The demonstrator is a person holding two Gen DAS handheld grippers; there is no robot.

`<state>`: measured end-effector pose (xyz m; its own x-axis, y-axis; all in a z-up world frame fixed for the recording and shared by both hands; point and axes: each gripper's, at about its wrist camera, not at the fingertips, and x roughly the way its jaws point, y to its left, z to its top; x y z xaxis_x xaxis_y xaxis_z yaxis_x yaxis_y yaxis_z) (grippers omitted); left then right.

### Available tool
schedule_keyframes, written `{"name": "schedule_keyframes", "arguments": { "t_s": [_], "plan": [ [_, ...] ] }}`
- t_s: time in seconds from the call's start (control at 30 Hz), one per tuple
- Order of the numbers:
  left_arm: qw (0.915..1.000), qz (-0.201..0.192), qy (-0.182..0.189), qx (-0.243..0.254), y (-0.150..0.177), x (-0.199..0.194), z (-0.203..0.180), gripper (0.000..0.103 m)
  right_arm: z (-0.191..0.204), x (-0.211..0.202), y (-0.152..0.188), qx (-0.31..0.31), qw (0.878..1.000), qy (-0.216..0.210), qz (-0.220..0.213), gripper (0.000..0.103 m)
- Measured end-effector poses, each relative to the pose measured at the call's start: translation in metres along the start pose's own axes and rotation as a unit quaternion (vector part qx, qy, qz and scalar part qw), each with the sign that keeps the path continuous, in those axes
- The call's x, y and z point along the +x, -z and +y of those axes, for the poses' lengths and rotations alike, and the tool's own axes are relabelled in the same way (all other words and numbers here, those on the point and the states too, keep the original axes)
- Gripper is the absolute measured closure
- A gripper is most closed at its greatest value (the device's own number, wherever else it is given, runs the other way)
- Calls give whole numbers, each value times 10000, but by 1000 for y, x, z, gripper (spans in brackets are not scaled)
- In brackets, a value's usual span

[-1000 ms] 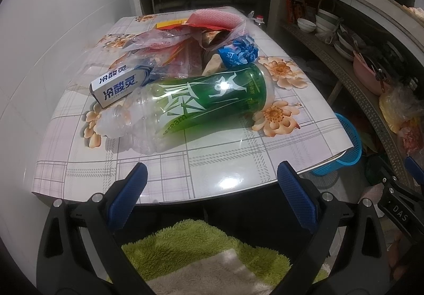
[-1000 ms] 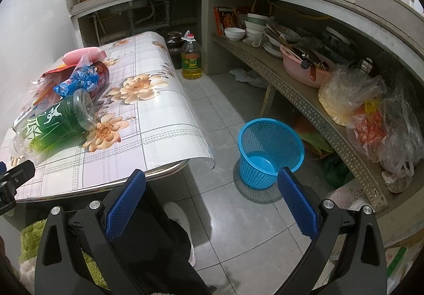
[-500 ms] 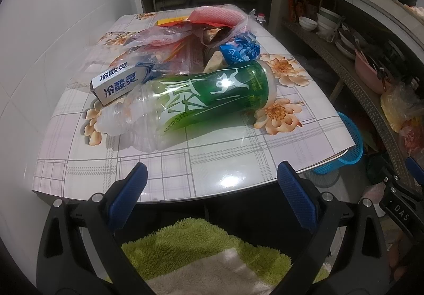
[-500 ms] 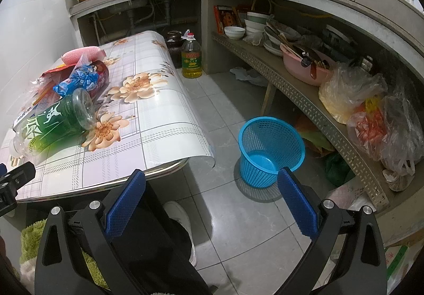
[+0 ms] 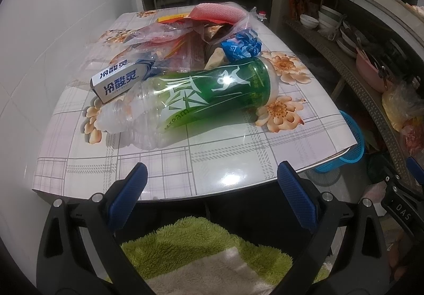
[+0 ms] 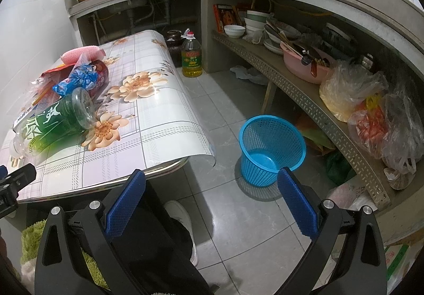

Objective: Collect trash

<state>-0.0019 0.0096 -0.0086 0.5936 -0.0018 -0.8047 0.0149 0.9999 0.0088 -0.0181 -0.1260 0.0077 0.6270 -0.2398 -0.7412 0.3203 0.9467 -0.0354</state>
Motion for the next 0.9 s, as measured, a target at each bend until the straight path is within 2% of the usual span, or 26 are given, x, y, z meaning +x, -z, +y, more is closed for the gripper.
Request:
{"name": "schedule_keyframes", "arguments": {
  "t_s": [0.3, 0.6, 0.77, 0.9],
  "plan": [
    [9999, 102, 11, -43, -4, 4, 1, 9, 1, 4, -1, 11, 10000, -19, 94, 6],
    [9997, 51, 244, -82, -9, 7, 6, 9, 3, 2, -8, -43, 9999, 101, 47, 6],
    [9984, -137, 441, -321, -14, 6, 24, 9, 6, 2, -24, -77, 9998, -61, -191, 6],
    [9939, -555, 697, -646, -17, -2, 48, 9, 20, 5, -42, -315, 9972, -511, -447, 6]
  ]
}}
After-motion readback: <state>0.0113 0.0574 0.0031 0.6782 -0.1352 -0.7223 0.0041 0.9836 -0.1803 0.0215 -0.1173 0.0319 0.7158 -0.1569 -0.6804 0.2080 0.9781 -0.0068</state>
